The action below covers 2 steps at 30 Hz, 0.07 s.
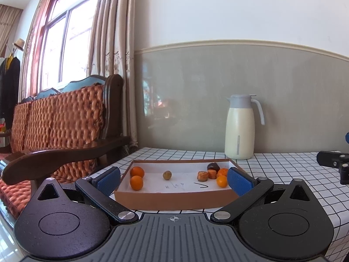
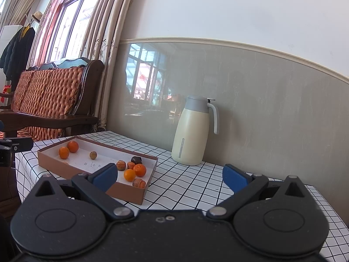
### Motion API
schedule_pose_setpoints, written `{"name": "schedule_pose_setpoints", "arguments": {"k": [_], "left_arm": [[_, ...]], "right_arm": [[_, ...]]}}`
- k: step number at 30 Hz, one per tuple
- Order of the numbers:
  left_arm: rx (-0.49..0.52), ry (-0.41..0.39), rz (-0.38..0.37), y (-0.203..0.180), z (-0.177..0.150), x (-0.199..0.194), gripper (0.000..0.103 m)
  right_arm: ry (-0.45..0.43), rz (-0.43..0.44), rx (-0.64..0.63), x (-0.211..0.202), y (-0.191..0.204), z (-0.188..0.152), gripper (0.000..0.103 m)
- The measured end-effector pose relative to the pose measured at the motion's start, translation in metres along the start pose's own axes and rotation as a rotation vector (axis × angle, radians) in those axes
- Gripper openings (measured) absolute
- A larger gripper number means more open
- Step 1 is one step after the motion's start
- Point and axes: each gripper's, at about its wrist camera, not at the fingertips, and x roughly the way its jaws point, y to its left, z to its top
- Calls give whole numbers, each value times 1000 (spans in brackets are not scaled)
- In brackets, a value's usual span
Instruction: Organize fruits
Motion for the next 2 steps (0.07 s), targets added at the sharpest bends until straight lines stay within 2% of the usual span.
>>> {"name": "schedule_pose_setpoints", "arguments": {"k": [2], "left_arm": [[11,-8,-3,-2,0,-2,103]], "right_arm": [[0,0,0,0,0,0,97]]}}
